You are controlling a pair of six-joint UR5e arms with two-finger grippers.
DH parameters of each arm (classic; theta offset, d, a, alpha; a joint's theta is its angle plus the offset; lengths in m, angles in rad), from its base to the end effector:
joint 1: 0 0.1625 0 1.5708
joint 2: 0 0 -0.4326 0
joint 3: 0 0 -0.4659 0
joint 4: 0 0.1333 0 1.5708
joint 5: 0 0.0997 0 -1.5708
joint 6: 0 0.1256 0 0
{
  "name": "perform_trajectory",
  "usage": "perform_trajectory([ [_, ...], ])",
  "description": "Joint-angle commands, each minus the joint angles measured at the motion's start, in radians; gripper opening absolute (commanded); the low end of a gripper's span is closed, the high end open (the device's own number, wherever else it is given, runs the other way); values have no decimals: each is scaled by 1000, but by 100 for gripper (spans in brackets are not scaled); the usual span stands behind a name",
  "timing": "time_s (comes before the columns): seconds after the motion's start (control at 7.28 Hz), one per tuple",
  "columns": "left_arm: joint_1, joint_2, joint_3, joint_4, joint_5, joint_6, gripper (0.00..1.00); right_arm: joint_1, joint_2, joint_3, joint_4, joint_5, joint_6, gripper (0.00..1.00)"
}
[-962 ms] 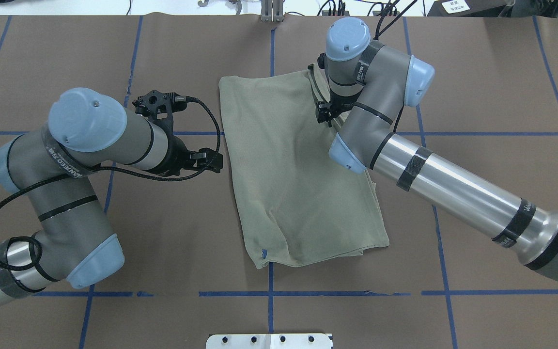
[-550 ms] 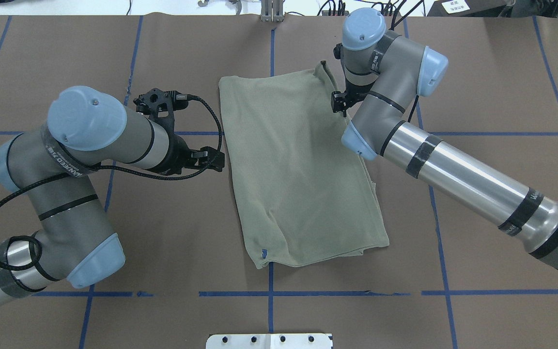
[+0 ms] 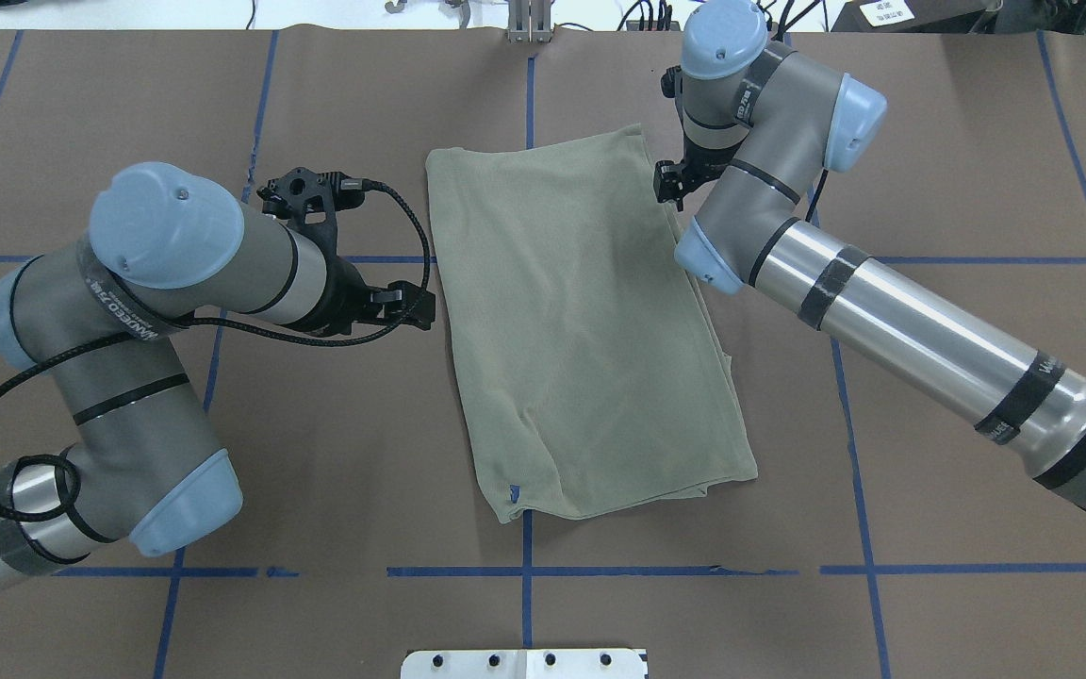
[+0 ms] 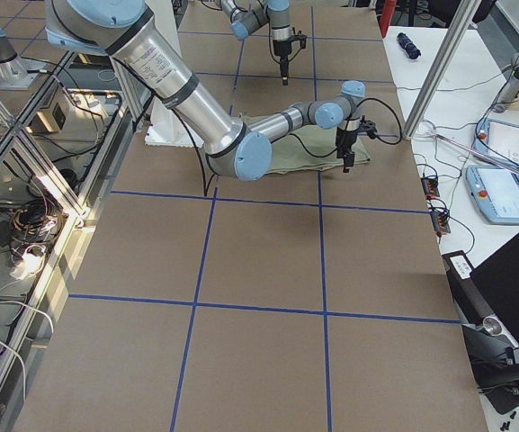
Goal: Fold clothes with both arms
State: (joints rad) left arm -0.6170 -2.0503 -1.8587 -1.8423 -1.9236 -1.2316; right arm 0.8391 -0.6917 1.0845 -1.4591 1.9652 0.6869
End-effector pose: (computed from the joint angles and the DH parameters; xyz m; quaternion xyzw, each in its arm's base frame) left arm 0.5083 -0.4708 0.1967 0.0896 0.5040 -0.0320 0.8585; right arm -0.5427 -0.7316 0.3134 0.0621 -0.3034 -0.0702 0.9483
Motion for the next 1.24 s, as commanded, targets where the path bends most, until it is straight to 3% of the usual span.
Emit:
perform_trajectory([
  [0.0,49,-4,-8,-12,-5,-172,100,9,-78,213,-56,82,8,100],
  [0.27,194,-19,-7,-21,5,-487,99,17,-254,523,-141,119,37,100],
  [0.41,224,-22,-2,-12,6,-608,99,17,-293,585,-141,133,63,100],
  [0.69,241,-77,64,-12,18,-762,98,17,-299,589,-141,132,80,100],
  [0.96,272,-172,209,-20,73,-805,97,15,-302,583,-139,129,79,100],
  [1.1,293,-165,210,-20,74,-806,94,15,-305,581,-141,127,79,100],
])
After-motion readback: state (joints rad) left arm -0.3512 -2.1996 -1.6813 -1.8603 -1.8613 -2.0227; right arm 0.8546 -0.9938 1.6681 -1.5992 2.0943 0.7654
